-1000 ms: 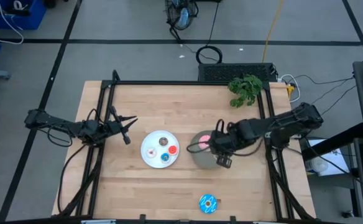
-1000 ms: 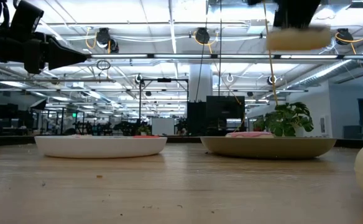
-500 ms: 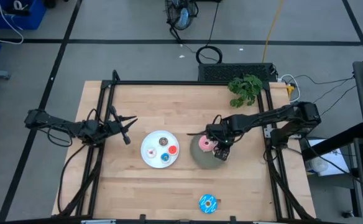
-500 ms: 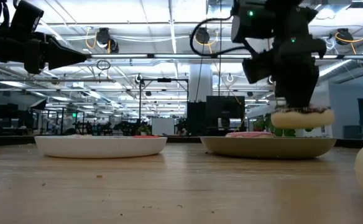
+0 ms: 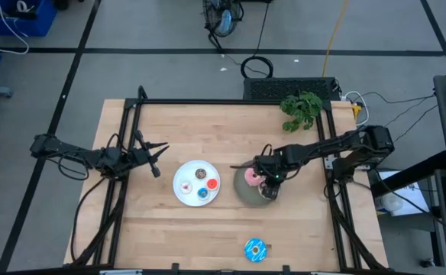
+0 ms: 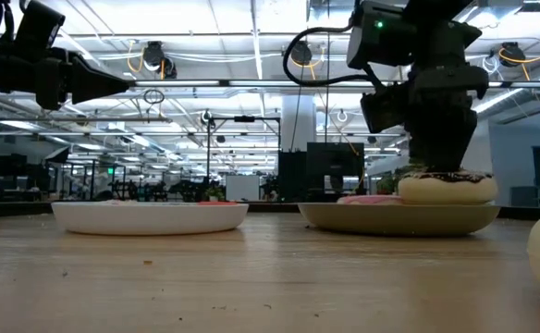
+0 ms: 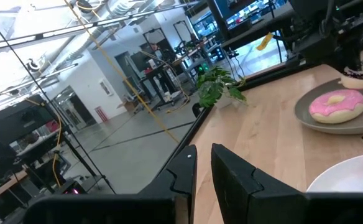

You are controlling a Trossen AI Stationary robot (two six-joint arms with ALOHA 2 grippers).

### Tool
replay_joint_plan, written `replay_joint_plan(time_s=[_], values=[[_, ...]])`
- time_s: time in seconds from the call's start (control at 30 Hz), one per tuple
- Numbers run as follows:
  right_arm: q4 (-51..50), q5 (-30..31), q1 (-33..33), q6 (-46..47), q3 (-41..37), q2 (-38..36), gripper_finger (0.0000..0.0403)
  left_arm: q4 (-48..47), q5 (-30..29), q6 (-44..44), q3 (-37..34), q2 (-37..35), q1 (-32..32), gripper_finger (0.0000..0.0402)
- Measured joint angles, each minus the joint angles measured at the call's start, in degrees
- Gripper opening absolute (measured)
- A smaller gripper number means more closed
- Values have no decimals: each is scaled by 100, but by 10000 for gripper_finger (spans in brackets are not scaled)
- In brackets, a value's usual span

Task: Pick & Place donuts
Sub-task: Put the big black doughnut on the gray plate

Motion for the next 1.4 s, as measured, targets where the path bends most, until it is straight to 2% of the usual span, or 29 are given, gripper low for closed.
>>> replay_joint_plan(time_s=[0.3, 0.63, 0.83, 0.97, 1.27, 1.4], values=[[44, -158, -5, 153, 0, 29, 8, 2, 2, 0, 0, 1, 0, 56], [77, -467, -10, -31, 13, 740, 8, 3, 2, -2, 0, -1, 1, 56], [58, -409, -11, -163, 37, 637, 15, 2, 2, -2, 0, -1, 2, 56], [136, -359, -12, -192, 77, 448, 45, 0, 2, -2, 0, 1, 2, 56], [172, -374, -16, -146, 83, 352, 157, -1, 2, -2, 0, -1, 0, 56], [163, -397, -50, -148, 83, 349, 195, -2, 2, -2, 0, -1, 2, 56]])
